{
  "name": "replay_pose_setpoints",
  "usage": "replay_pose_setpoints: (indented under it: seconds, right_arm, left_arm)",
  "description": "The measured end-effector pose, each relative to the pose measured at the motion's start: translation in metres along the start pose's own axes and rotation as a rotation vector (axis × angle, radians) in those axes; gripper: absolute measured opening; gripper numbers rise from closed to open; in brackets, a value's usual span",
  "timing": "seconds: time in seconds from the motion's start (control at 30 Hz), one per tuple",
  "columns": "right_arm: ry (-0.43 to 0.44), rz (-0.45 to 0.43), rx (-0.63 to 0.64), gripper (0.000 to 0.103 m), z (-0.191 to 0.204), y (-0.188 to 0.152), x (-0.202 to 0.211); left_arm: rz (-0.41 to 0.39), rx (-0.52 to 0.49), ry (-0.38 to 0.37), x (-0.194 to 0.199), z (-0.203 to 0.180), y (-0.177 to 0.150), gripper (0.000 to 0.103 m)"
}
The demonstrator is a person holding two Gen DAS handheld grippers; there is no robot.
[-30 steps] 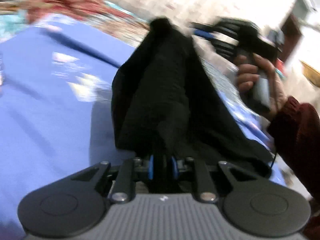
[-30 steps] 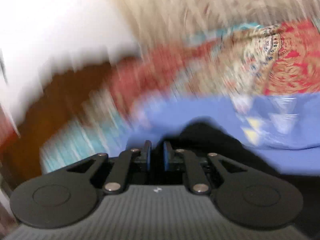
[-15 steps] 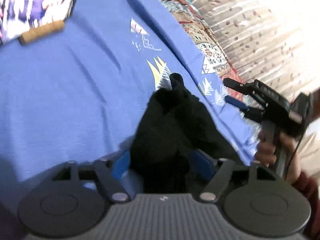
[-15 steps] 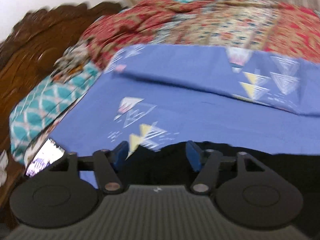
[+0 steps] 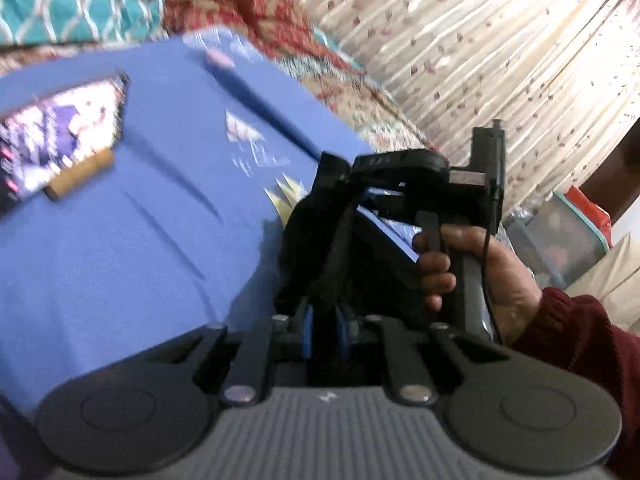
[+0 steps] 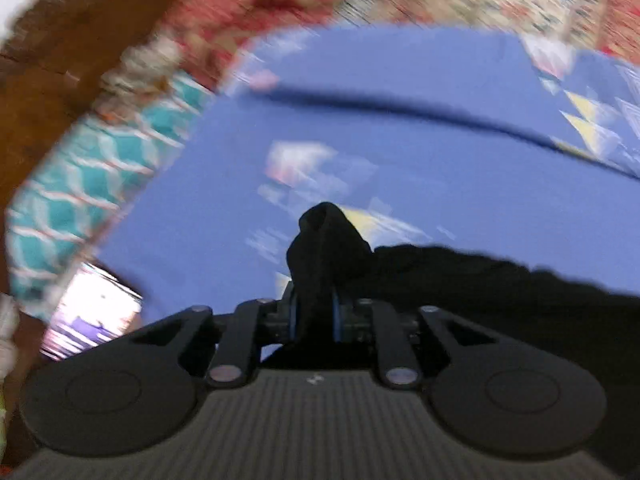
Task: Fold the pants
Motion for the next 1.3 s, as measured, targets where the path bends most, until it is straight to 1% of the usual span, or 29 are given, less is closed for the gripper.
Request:
replay_pose_setpoints:
  seconds: [0.07,0.1,0.13,0.17,0.2,0.23,0.27,0.3,0.33,0.37,0.4,0.43,0.5,0.57,0.63,0.67,0.73,0.83,0.9,0.93,0.97,1.03,1.1,1.13,1.2,1.23,1.27,1.3]
  right_arm:
    - [0.036,-0.046,0.075,0.018,0.029,0.001,0.001]
    - [0.041,-0.062,0.110,0.019,0.042,0.000,-0.002]
    - [0.031,-0.060,0.121,0.022,0.051,-0.002,-0.013]
    - [0.019,-0.027,0.122,0.034,0.055,-0.007,-0.027]
    - [0.003,0.023,0.131,0.046,0.057,-0.014,-0.041]
    - [-0.026,0.079,0.153,0.050,0.057,-0.024,-0.057]
    - [-0.053,0.092,0.171,0.056,0.056,-0.032,-0.062]
    - [-0.060,0.072,0.178,0.065,0.055,-0.037,-0.056]
    - [-0.046,0.043,0.178,0.067,0.053,-0.042,-0.043]
    - [-0.031,0.020,0.175,0.068,0.049,-0.046,-0.028]
    - [-0.018,-0.004,0.172,0.068,0.042,-0.050,-0.011]
    - [-0.006,-0.037,0.161,0.068,0.033,-0.055,0.010]
    - [0.014,-0.089,0.108,0.068,0.003,-0.066,0.050]
    - [0.018,-0.143,0.021,0.068,-0.042,-0.082,0.097]
    - [-0.016,-0.204,-0.073,0.068,-0.095,-0.098,0.142]
    - [-0.046,-0.241,-0.125,0.068,-0.122,-0.110,0.165]
    - [-0.127,-0.327,-0.268,0.067,-0.180,-0.143,0.221]
    - [-0.233,-0.438,-0.495,0.067,-0.260,-0.211,0.297]
    - [-0.327,-0.489,-0.608,0.068,-0.301,-0.260,0.338]
    - [-0.369,-0.498,-0.650,0.069,-0.316,-0.279,0.350]
    - [-0.407,-0.493,-0.698,0.069,-0.331,-0.299,0.360]
    - [-0.406,-0.464,-0.741,0.069,-0.348,-0.317,0.361]
    - [-0.362,-0.452,-0.764,0.069,-0.358,-0.325,0.353]
    - [-0.328,-0.441,-0.763,0.069,-0.358,-0.323,0.347]
    - [-0.253,-0.415,-0.736,0.069,-0.353,-0.315,0.327]
    - [-0.229,-0.397,-0.716,0.069,-0.350,-0.310,0.320]
    - [-0.209,-0.366,-0.701,0.065,-0.349,-0.309,0.312]
    - [-0.191,-0.311,-0.685,0.030,-0.347,-0.305,0.298]
  left_arm:
    - [-0.014,0.027,0.037,0.005,0.013,0.001,0.011]
    - [-0.013,0.057,0.074,0.005,0.025,0.000,0.011]
    - [-0.002,0.093,0.104,0.005,0.038,-0.004,0.012]
    - [0.024,0.138,0.130,0.000,0.052,-0.007,0.012]
    - [0.059,0.182,0.143,-0.007,0.064,-0.012,0.015]
    - [0.086,0.217,0.145,-0.012,0.072,-0.018,0.017]
    - [0.090,0.234,0.135,-0.011,0.074,-0.022,0.020]
    - [0.084,0.230,0.128,-0.007,0.072,-0.022,0.021]
    - [0.080,0.214,0.130,-0.004,0.068,-0.020,0.022]
    - [0.073,0.201,0.137,0.001,0.067,-0.020,0.028]
    - [0.060,0.194,0.146,0.009,0.065,-0.018,0.032]
    - [0.041,0.191,0.145,0.016,0.066,-0.016,0.032]
    - [-0.020,0.186,0.136,0.037,0.064,-0.007,0.035]
    - [-0.064,0.173,0.149,0.048,0.060,0.005,0.037]
    - [-0.077,0.148,0.159,0.049,0.047,0.015,0.037]
    - [-0.072,0.133,0.156,0.045,0.036,0.021,0.037]
    - [-0.043,0.093,0.141,0.030,0.015,0.025,0.037]
    - [0.038,0.006,0.103,-0.002,-0.026,0.019,0.040]
    - [0.091,-0.049,0.099,-0.026,-0.051,0.012,0.043]
    - [0.113,-0.063,0.092,-0.035,-0.060,0.009,0.043]
    - [0.135,-0.074,0.080,-0.043,-0.068,0.005,0.043]
    - [0.170,-0.095,0.073,-0.057,-0.082,0.000,0.043]
    - [0.191,-0.108,0.097,-0.067,-0.087,-0.003,0.043]
    - [0.201,-0.110,0.104,-0.070,-0.090,-0.006,0.043]
    - [0.230,-0.123,0.127,-0.083,-0.091,-0.010,0.043]
    - [0.244,-0.135,0.150,-0.089,-0.092,-0.013,0.043]
    - [0.261,-0.148,0.177,-0.098,-0.089,-0.016,0.043]
    - [0.287,-0.160,0.213,-0.110,-0.085,-0.019,0.041]
Point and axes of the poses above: each gripper's, at about its wrist camera, not at the fingertips, and x roughly against the way its jaws point, z to its left, y to its top, the point moved 9 cm from there along -x, roughly the way its jaws point, and after that the axes turned 14 degrees about z, right-handed, at the moved point
